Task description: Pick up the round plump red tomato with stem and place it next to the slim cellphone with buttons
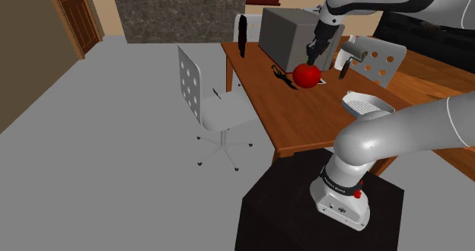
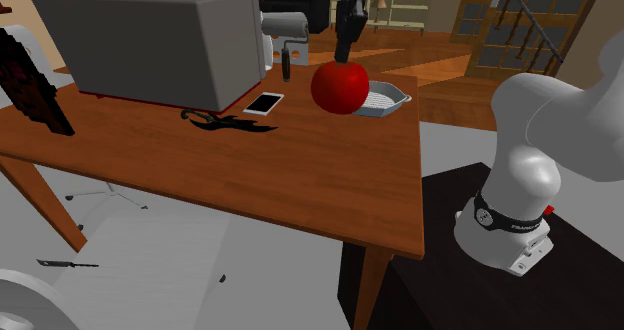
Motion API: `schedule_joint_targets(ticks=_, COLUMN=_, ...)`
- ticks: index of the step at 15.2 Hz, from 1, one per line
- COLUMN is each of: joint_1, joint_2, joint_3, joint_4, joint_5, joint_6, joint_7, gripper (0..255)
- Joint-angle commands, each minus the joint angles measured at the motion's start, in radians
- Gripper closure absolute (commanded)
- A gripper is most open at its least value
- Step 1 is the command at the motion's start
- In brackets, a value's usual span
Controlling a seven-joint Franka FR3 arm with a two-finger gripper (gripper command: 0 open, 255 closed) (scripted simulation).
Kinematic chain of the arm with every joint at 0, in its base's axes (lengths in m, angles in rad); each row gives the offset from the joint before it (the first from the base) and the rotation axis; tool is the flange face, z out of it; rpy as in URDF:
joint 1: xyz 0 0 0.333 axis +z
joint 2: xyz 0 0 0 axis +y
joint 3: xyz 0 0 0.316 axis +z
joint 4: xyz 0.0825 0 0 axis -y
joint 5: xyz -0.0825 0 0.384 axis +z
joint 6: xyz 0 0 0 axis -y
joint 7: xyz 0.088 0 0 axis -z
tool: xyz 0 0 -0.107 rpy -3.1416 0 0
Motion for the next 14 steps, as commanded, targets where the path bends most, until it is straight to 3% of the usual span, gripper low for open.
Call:
schedule_joint_targets(ticks=1, joint_1=-0.006, joint_2=0.039, joint_3=-0.052, joint_4=0.040, joint_5=-0.014, joint_6=0.006, joint_7=-0.056, gripper=255)
schedule_joint_targets(ticks=8, joint_1=-0.004, joint_2=0.184, joint_3=-0.225, joint_4=0.186, joint_5=-0.022, joint_6=0.028, joint_7=-0.237, gripper=255)
schedule_joint_targets(ticks=14, joint_1=0.028, joint_2=0.355, joint_3=-0.397, joint_4=0.353, joint_5=0.039, joint_6=0.039, joint_7=-0.414, gripper=255)
